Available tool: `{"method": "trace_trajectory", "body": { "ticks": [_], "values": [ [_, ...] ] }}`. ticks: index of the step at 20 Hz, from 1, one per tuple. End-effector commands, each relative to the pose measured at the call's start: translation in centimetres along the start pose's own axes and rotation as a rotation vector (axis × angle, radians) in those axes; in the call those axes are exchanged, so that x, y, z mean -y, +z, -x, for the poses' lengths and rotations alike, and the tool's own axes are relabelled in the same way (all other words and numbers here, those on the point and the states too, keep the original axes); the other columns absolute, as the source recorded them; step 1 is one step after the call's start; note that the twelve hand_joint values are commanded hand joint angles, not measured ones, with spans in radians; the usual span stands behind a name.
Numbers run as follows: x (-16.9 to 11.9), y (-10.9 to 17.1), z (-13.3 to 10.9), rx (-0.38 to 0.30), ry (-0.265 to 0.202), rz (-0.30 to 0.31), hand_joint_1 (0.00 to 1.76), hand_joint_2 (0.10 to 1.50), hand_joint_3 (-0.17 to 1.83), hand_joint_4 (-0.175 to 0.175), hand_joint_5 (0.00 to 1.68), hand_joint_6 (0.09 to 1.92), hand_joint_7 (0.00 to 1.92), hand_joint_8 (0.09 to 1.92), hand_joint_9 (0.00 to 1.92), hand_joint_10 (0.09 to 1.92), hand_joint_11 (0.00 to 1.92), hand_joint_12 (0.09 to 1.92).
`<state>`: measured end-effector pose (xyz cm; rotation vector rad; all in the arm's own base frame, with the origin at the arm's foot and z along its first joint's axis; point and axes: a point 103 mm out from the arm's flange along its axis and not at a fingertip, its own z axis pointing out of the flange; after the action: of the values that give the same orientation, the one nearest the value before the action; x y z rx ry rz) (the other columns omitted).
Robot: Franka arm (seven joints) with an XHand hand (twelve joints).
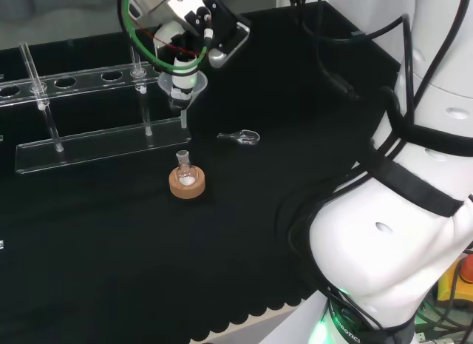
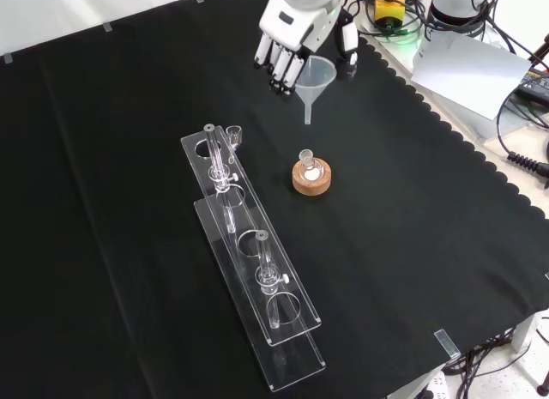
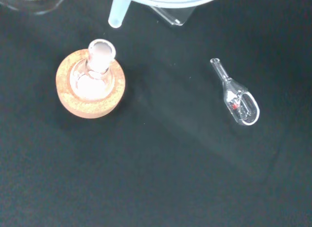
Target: Put the funnel back on the funnel stand.
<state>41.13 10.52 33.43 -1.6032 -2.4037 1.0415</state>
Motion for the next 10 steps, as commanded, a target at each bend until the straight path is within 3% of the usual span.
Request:
{"method": "trace_trajectory", "body": {
  "ticks": [1, 10],
  "values": [
    [2.2, -3.4, 2.9, -0.023, 0.046, 0.043, 0.79, 0.7, 0.6, 0.009, 0.8, 0.68, 0.51, 0.58, 0.91, 0.42, 0.54, 1.27],
    [1.2, -6.8, 6.5, -0.037, 0.115, 0.145, 0.79, 0.7, 0.61, 0.007, 0.79, 0.69, 0.51, 0.59, 0.91, 0.43, 0.53, 1.27]
  ]
}}
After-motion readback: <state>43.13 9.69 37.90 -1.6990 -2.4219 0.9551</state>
